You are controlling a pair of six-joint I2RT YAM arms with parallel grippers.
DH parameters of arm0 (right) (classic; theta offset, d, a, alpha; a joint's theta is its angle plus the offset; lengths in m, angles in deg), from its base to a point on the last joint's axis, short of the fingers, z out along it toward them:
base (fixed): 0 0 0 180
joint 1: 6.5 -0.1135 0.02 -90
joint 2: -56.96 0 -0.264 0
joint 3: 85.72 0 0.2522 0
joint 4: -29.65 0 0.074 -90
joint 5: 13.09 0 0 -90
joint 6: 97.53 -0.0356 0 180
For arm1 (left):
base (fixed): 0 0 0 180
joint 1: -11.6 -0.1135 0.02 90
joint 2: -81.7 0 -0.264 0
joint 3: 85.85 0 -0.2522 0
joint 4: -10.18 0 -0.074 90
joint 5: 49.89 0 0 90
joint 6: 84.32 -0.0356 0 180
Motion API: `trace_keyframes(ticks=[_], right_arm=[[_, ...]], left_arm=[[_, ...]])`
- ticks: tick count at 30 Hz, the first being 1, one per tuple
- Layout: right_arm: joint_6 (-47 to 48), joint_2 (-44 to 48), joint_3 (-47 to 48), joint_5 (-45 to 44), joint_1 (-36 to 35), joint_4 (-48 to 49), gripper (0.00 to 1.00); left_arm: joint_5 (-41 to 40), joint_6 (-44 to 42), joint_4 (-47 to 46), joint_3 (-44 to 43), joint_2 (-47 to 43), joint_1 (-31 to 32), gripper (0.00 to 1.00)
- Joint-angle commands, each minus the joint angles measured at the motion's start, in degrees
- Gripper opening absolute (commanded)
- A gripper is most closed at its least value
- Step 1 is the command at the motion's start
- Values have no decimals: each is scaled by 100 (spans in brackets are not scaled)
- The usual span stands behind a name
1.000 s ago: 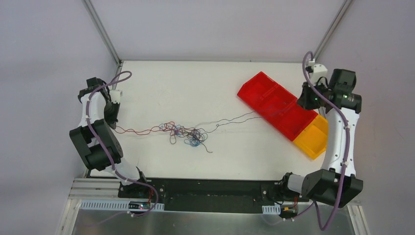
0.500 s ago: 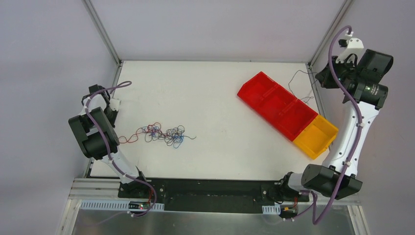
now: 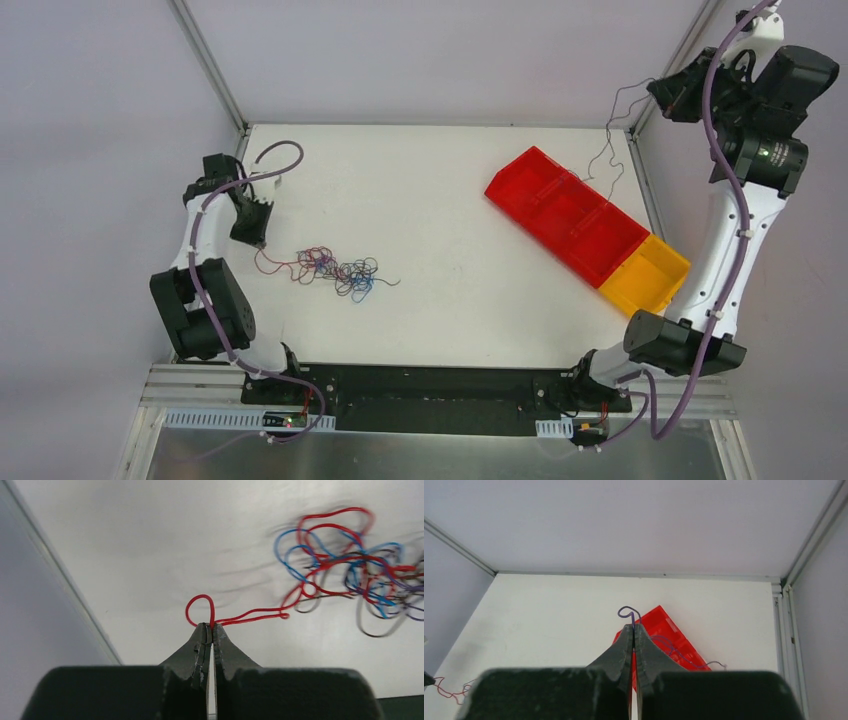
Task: Untangle the cables
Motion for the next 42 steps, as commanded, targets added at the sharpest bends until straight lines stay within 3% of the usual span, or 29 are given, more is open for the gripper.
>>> trace_keyframes(ticks=[1, 12, 26, 37, 42], right_arm=[[-691, -258, 356, 43, -445, 899, 0], [-945, -1042, 929, -371, -1131, 1416, 0], [-462, -1162, -668, -376, -1482, 1940, 0], [-401, -1267, -1318, -169, -1849, 1921, 0], [-308, -1300, -1658, -489, -1880, 1775, 0]], left_arm=[[1077, 700, 411, -346, -470, 573, 0], [1353, 1592, 469, -882, -232, 1219, 0], [1284, 1767, 469, -938, -58, 1305, 0], [1229, 1794, 467, -883, 58, 1316, 0], [1224, 1797, 468, -955, 105, 1320, 0]])
